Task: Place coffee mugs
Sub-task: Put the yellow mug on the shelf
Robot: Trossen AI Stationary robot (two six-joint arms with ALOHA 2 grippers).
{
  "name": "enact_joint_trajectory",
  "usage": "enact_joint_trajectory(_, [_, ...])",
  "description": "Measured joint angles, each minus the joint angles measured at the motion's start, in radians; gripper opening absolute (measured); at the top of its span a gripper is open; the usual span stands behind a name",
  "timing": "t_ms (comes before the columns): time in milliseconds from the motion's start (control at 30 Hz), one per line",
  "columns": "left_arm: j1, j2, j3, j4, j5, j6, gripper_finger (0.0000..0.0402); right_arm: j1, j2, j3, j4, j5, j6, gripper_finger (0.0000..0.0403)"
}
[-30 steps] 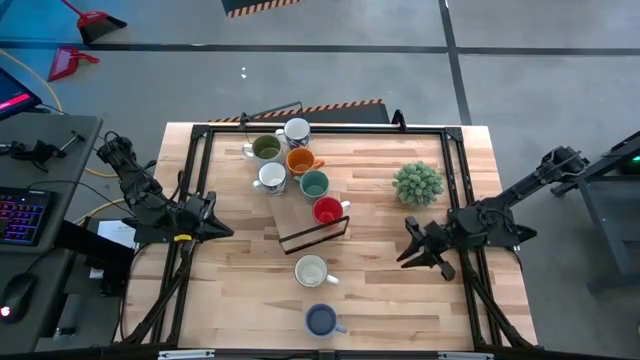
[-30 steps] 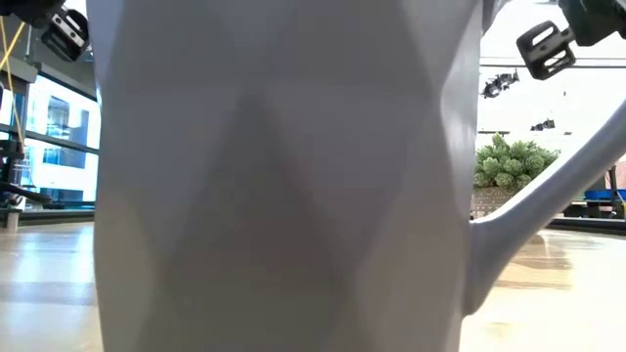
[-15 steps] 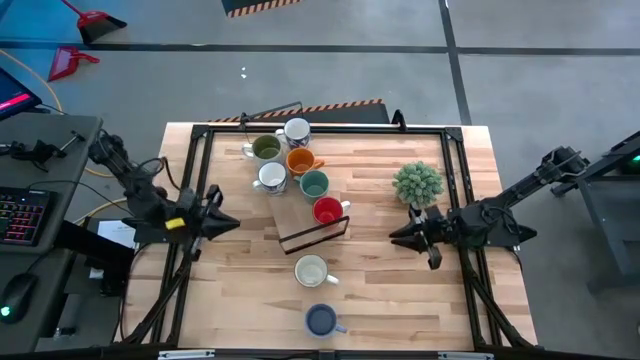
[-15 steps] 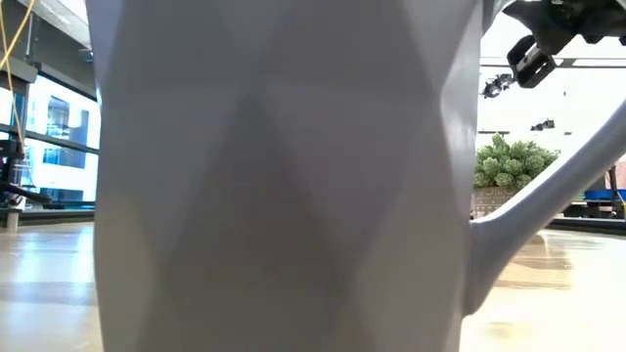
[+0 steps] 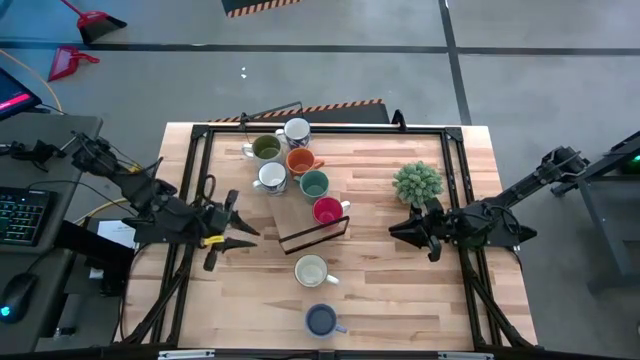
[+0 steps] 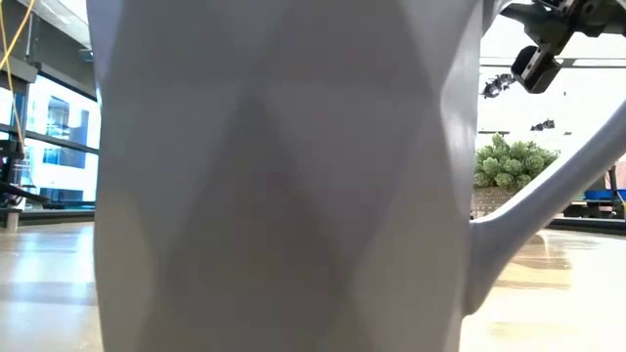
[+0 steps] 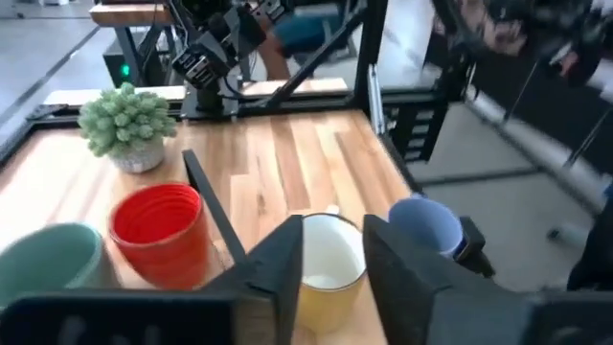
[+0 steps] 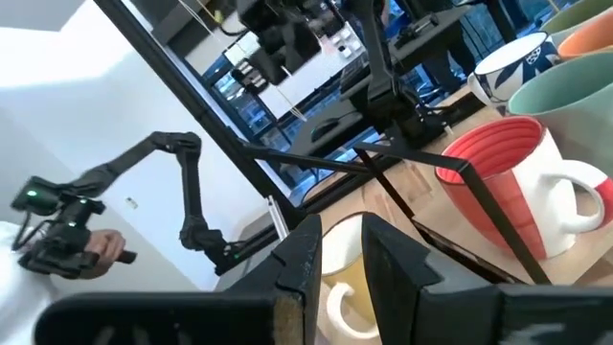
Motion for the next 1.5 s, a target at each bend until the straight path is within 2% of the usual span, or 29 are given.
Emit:
enact_joint_trajectory(233, [0.055,0.175,0.218,-0.158,0.057,-0.025,0.0177,0.000,0.000,0.000,-0.004,-0.012,-0.046,0.0062])
enact_joint_trajectory(367, [0.075,0.303,0.300,-0.237,0.069,-0.085,0.0205,0.000,0.000,0.001,-0.037,-0.092,-0.055,0.0062])
enact_joint_trajectory(567, [0.095,0.474,0.458,-0.348,0.036,-0.099,0.0215,0.000,0.000,0.001,-0.126,-0.272,0.029,0.0062])
enact_joint_trajectory(733, [0.095,0.574,0.568,-0.463,0.051,-0.176,0.0216,0.000,0.000,0.001,-0.193,-0.367,0.073,0.0062])
enact_joint_trajectory(867, [0.077,0.635,0.611,-0.480,0.104,-0.249,0.0216,0.000,0.000,0.001,-0.231,-0.381,0.072,0.0062])
enact_joint_trajectory(1067, [0.051,0.741,0.645,-0.475,0.160,-0.258,0.0216,0.000,0.000,0.001,-0.272,-0.385,0.071,0.0062])
enact_joint_trajectory(1500, [0.058,0.953,0.652,-0.511,0.166,-0.209,0.0216,0.000,0.000,0.001,-0.289,-0.384,0.102,0.0062])
